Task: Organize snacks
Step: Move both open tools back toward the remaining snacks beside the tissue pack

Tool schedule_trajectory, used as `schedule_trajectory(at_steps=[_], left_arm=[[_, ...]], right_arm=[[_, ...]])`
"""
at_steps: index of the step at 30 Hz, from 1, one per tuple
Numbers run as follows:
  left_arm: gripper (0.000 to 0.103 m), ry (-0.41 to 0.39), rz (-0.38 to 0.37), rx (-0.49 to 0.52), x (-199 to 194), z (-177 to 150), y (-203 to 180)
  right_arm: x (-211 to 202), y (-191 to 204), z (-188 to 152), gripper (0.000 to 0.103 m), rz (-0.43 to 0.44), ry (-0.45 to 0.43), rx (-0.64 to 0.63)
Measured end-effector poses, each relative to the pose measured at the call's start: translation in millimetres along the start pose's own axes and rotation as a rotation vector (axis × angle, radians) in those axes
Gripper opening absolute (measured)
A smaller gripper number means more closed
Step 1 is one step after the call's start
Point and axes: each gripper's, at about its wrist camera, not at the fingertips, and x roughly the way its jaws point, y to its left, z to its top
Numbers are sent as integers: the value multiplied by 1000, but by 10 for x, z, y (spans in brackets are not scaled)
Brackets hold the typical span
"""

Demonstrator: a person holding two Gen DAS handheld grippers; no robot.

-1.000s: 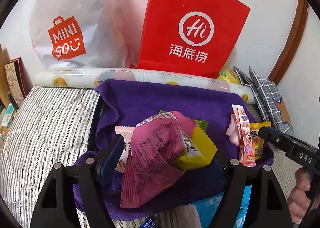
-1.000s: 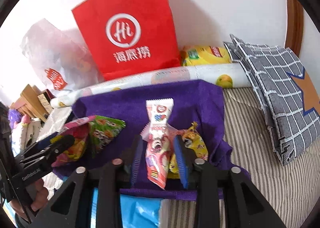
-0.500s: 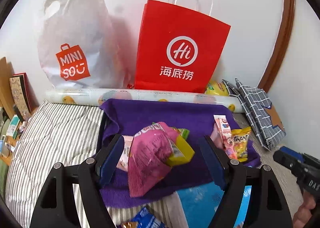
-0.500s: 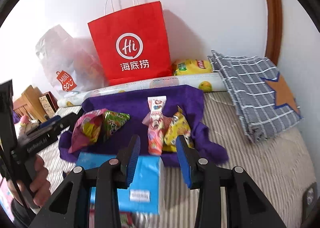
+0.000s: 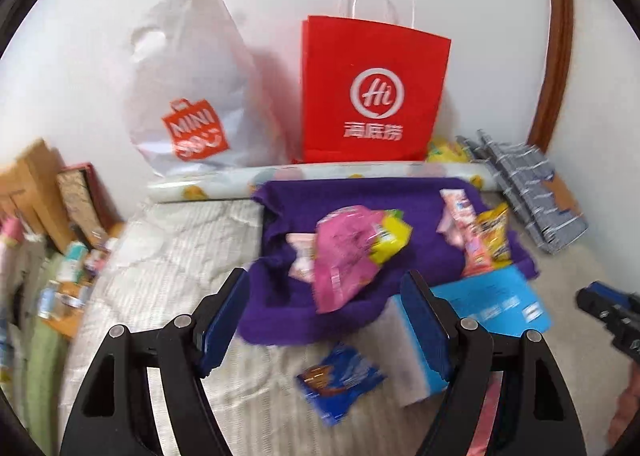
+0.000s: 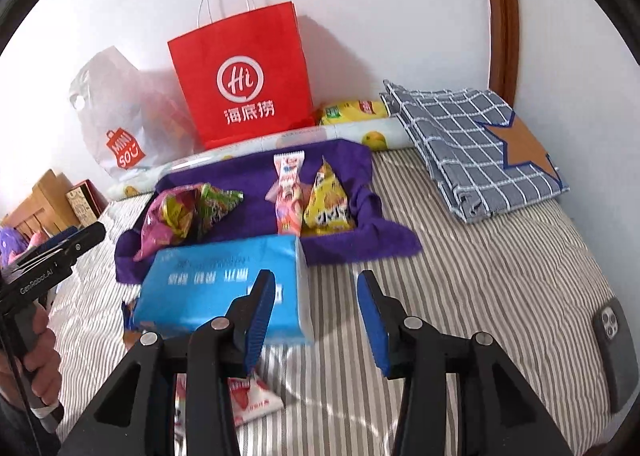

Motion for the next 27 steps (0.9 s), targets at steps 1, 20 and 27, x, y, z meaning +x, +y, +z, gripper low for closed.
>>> schedule_trajectory(at_steps=[1,20,27], left_arm=[[78,-8,35,12,-36,-35,10],[78,85,13,-33,-247,-459,291],[78,94,-6,-40,-250,-483,334]], right_arm=[[-2,4,-45,41,2,12,-2],[18,395,-591,48,185,114,-50],[53,588,-572,49,251,118,-56]])
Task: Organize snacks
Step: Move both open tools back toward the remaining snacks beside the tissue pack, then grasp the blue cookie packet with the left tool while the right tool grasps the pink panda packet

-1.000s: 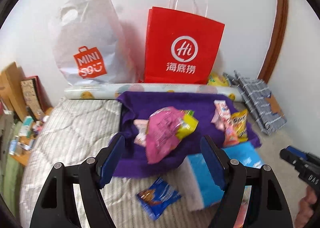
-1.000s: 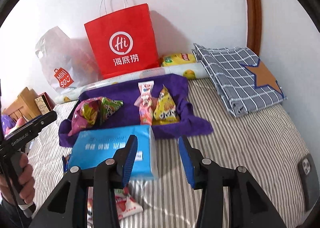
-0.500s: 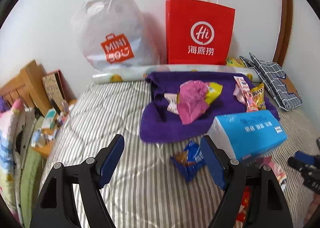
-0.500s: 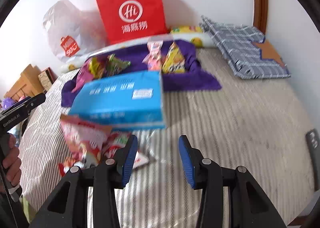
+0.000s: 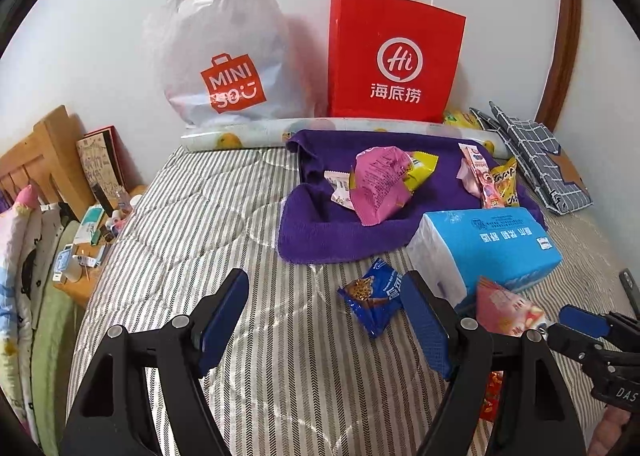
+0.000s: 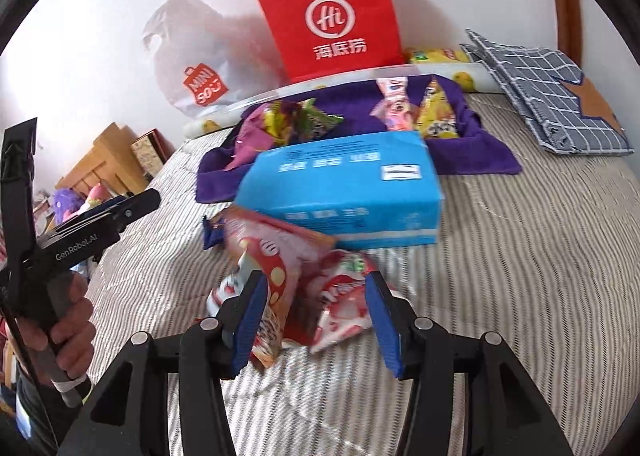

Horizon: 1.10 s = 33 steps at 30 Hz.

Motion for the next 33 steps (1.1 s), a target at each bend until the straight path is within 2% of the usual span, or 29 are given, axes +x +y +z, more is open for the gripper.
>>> schedule_trajectory(at_steps=[9,11,20,23,25,28,29,33], left_arm=[[78,19,-23,-20,30,-17,98],[78,14,-30,-18,16,-5,97],[78,10,-28,10,11,17,68],[78,24,-18,12,55,2,96],[78,40,-13,11,107,-12,116],[78,64,-7,12,203,-38,119],[78,72,-10,12,236,-45,114],[78,98,-23,18,351,-76,76]], right_arm=[[33,179,71,49,57,10,0],[37,221,85,53,66,6,-2],[370,318,103,56,17,64,-9],[443,267,98,56,36,78,17],[449,237,109,53,45,83,24],[411,230,122,42,65,101,15],[379,238,124,34,66,96,8],[200,251,128,33,86,63,-19]])
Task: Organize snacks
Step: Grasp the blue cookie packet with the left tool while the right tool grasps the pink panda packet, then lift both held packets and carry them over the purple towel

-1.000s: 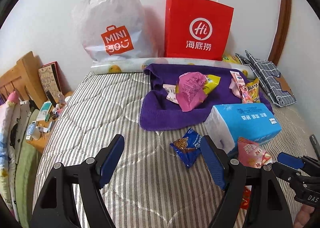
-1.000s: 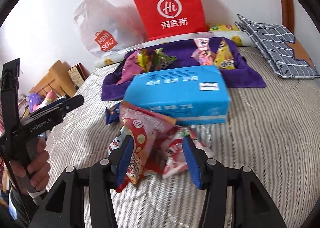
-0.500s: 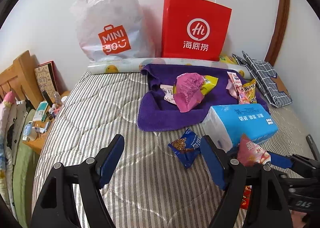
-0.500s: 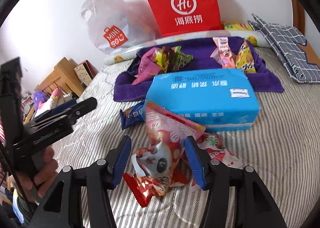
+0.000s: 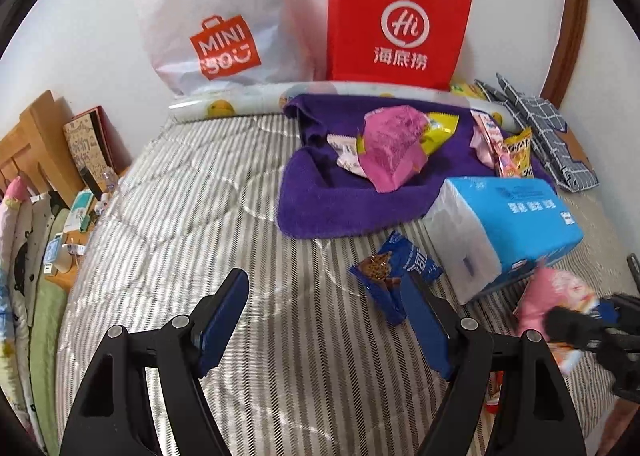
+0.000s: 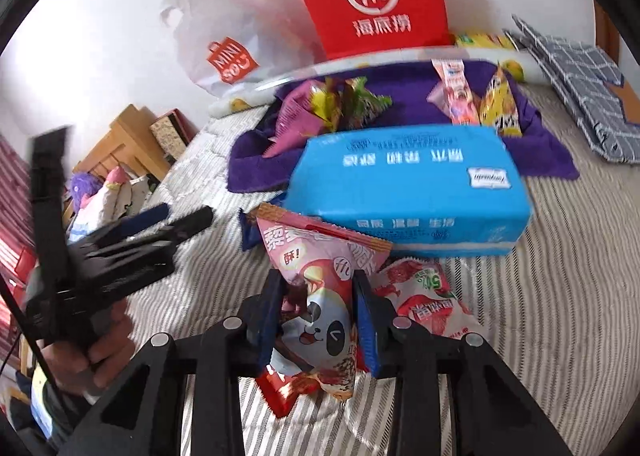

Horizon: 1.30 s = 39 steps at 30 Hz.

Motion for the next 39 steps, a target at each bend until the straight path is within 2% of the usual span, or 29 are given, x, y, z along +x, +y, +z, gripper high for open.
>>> schedule_trajectory(at_steps=[7,13,15,19,23,29,31,36,39], left_arm=[[78,22,-36,34,203,87,-126],[78,43,-55,76,436,246,-240],[78,55,-72,92,491,270,-273],[78,81,-107,110,588,268,-334],[78,146,-175,118,669,177,-370],[78,118,-114,225,576,32,-520],[72,99,-113,223,577,28,-524],[48,80,-90,198,579,60,-523],[48,71,-63,209,513,13,-554]], right_arm=[[-389,-160,-25,33,-13,-81,12],[-661,-480,-48,33,-114,-138,35],[-672,-635,-72,33,-163,-140,54],[-612,-955,-117,33,-203,-116,125],[-532,-1090,-168,33,-235,-99,141],[-426,-1184,-203,33,-261,-90,127],[-388,-1203,-196,33,-267,-88,121],[-381,-1218,-178,33,-264,-95,115],[-386,-1237,-188,33,-258,-97,120]])
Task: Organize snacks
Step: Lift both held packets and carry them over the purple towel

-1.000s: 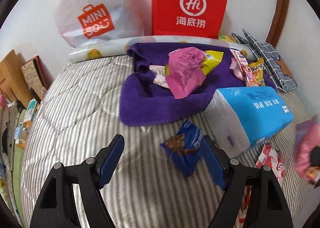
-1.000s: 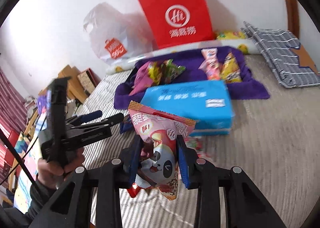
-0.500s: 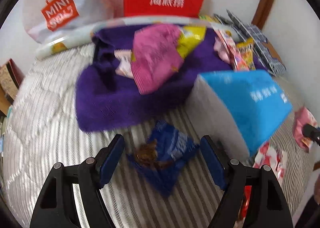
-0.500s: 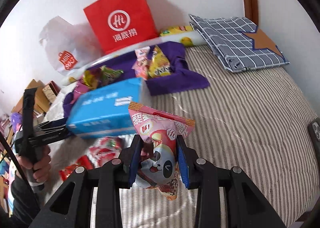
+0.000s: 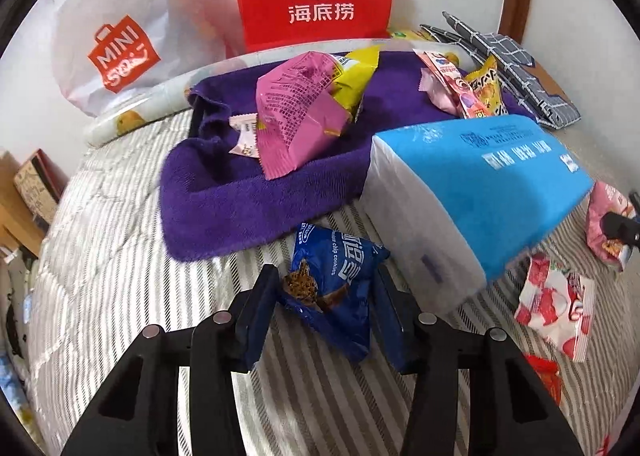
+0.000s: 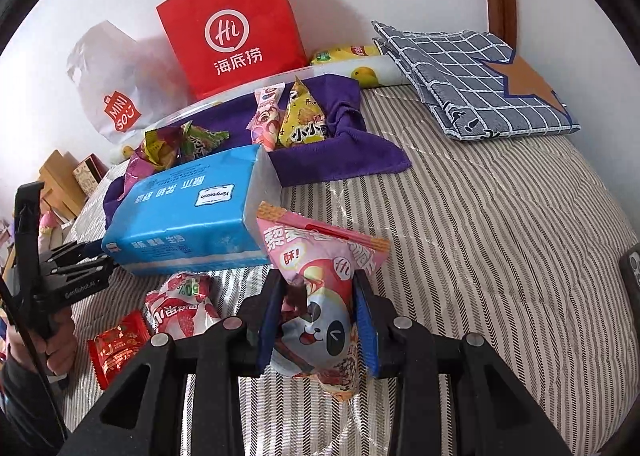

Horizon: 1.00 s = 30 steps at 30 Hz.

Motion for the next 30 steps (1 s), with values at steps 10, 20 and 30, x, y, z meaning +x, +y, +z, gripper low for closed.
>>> schedule_trajectory(at_steps=[10,20,30], left_arm=[[50,5,44,-60,-143,-200,56],[52,9,32,-114,-133,-206,86],[47,-4,-4,-175,-182,-238,150]], right_arm=[[95,76,-34,37,-38,-40,-72],[184,-153,-16,42,62,-26,38],[88,-31,-26,36,40,-15,1]])
